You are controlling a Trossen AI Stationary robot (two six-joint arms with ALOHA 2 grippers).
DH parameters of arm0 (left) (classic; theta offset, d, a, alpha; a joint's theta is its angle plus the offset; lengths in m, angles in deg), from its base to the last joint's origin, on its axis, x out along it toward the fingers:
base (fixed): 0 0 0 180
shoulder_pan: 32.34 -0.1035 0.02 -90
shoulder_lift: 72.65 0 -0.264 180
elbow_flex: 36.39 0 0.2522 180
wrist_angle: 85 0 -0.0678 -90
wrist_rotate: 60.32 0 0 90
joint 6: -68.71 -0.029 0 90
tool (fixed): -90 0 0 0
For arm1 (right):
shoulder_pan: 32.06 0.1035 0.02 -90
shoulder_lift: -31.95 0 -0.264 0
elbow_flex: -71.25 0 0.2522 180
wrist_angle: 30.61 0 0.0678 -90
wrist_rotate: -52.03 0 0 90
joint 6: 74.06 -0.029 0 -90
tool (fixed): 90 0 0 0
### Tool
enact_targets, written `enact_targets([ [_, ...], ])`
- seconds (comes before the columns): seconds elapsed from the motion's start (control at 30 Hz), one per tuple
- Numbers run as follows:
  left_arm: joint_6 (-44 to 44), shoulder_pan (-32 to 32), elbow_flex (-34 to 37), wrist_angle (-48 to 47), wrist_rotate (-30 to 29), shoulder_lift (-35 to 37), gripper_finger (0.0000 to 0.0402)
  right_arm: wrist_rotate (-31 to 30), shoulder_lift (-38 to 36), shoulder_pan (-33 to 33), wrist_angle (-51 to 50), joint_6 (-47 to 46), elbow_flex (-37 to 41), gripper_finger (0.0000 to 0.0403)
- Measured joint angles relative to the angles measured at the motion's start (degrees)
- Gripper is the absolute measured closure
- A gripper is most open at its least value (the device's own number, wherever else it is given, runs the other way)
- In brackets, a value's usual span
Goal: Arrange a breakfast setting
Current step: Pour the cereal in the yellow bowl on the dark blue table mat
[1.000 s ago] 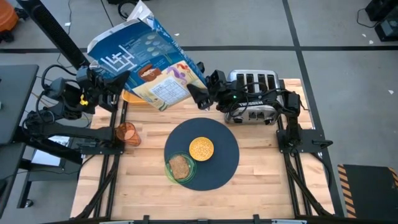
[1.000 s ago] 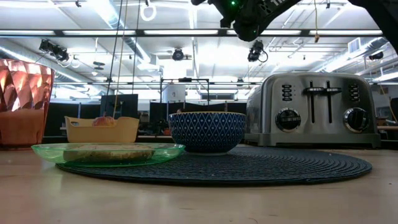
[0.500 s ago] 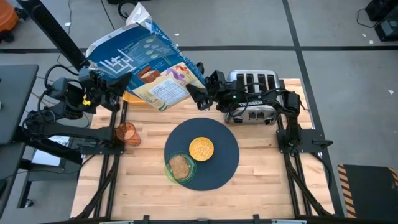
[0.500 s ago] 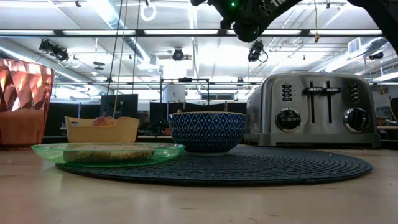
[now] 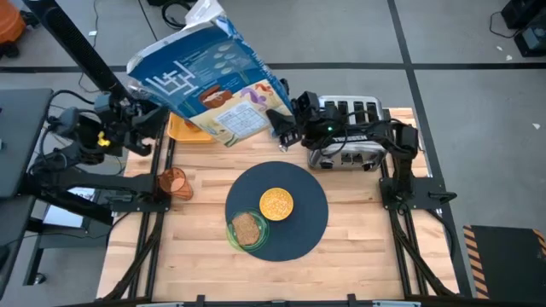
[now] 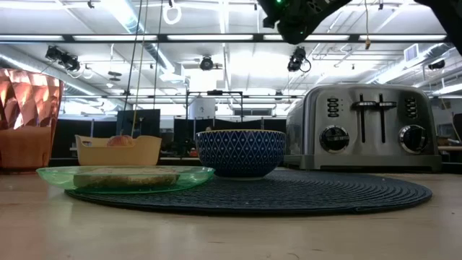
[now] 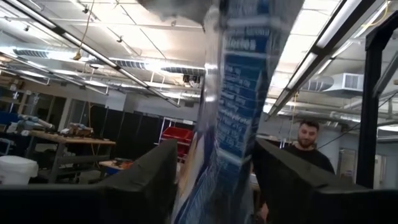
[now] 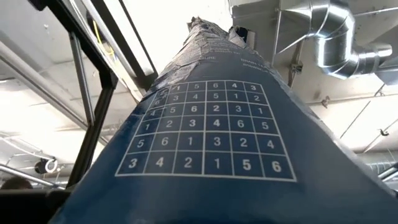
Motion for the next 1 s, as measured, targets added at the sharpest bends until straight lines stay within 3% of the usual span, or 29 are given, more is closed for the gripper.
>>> enact_targets([
  [0.37,0.2,0.0,0.0,-15.2,0.0,4.0,0.017,0.6,-15.6,-0.8,-8.5,3.0,14.0,0.0112],
  [0.67,3.0,0.0,0.0,-25.4,0.0,-1.8,0.017,-1.1,-35.0,0.2,-13.6,3.0,31.8,0.0112],
  [1.0,4.9,0.0,0.0,-18.2,-0.1,-13.9,0.017,-1.5,-55.9,0.9,-23.1,-1.0,46.2,0.0112],
])
